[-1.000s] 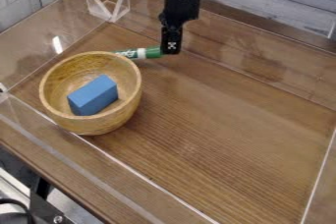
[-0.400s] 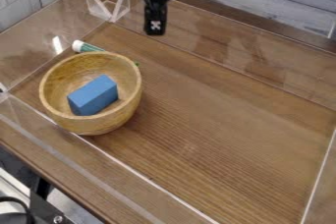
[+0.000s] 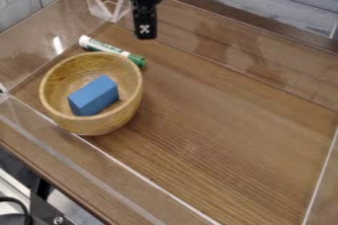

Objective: Put the green marker in the brown bowl

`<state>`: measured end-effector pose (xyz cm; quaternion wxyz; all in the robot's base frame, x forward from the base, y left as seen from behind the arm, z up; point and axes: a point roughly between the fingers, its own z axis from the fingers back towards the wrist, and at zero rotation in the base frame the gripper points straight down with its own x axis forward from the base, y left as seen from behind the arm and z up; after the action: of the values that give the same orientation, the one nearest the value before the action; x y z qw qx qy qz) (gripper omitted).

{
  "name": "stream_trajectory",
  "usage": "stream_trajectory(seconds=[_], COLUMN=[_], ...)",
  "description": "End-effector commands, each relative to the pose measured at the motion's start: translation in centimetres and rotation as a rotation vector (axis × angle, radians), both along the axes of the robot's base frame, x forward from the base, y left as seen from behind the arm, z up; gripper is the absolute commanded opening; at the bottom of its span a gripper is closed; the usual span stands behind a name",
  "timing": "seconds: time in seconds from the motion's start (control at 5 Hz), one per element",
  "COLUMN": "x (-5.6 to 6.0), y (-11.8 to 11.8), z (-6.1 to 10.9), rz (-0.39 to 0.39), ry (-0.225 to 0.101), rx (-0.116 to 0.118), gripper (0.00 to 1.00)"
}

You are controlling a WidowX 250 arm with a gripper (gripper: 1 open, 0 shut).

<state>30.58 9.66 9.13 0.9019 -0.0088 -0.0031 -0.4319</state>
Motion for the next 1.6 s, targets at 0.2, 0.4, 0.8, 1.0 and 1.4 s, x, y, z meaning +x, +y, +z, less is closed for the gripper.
stream_trajectory(seconds=[0.2, 0.4, 0.8, 1.0, 1.4], x=[-1.6, -2.4, -3.8, -4.3, -5.6], y=[0.6, 0.6, 0.4, 0.4, -0.1], z=[2.4, 2.5, 2.7, 2.5, 2.4], rz=[0.009, 0.006, 0.009, 0.005, -0.001], ry=[-0.104, -0.113, -0.133, -0.14, -0.143], rx=[0.01, 0.004, -0.01, -0.018, -0.038], gripper=[0.0, 0.0, 0.0, 0.0, 0.0])
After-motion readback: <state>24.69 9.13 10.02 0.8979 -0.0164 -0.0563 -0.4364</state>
